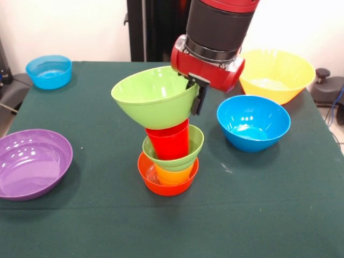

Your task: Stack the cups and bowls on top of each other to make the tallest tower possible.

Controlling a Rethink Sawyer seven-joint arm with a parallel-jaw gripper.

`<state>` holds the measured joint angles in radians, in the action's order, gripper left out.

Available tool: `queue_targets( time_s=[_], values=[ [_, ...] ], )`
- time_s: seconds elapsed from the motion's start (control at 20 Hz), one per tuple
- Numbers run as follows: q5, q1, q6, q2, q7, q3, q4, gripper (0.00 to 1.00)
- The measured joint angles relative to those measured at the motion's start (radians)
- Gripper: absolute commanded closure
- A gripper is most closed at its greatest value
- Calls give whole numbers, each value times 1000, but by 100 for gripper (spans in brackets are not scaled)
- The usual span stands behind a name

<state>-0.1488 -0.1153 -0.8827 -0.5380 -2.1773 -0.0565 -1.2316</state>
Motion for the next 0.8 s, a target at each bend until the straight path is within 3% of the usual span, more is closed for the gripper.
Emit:
queue_targets(
  time_s=[0.35,0.4,0.8],
  values=[
    [0,0,0,0,0,3,0,100],
    [0,0,0,0,0,3,0,0],
    [0,0,0,9,0,9,0,0]
  ],
)
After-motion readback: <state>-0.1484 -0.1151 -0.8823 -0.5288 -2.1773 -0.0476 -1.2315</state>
